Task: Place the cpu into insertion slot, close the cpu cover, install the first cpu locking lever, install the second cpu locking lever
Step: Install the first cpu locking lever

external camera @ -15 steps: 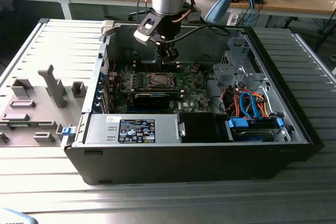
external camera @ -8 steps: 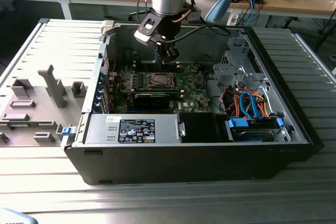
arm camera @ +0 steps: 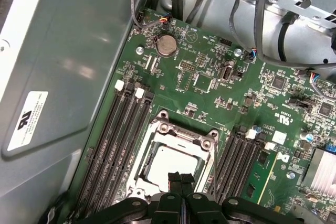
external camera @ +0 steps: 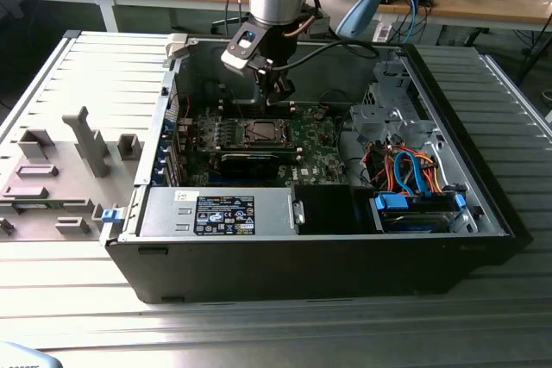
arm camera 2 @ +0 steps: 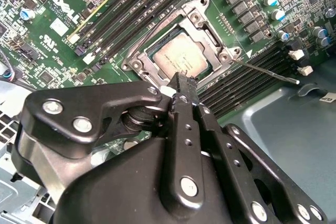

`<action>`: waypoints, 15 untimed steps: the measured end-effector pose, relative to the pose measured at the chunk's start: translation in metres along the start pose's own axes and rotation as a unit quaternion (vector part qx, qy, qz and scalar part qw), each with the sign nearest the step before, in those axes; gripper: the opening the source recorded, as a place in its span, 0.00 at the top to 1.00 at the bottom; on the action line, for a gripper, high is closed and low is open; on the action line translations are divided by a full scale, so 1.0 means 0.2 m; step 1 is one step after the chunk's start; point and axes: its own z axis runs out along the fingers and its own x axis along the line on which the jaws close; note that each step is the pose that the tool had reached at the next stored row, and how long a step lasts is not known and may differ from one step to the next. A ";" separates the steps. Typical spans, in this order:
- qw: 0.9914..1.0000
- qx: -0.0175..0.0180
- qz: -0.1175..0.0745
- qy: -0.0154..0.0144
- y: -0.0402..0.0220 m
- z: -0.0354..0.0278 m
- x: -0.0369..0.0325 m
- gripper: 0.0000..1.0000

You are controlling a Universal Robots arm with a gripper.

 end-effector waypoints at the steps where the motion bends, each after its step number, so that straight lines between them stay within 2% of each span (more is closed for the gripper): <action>1: 1.000 0.000 -0.001 0.000 0.000 0.000 0.000 0.89; 15: 1.000 -0.001 -0.015 0.000 0.000 0.000 0.000 0.89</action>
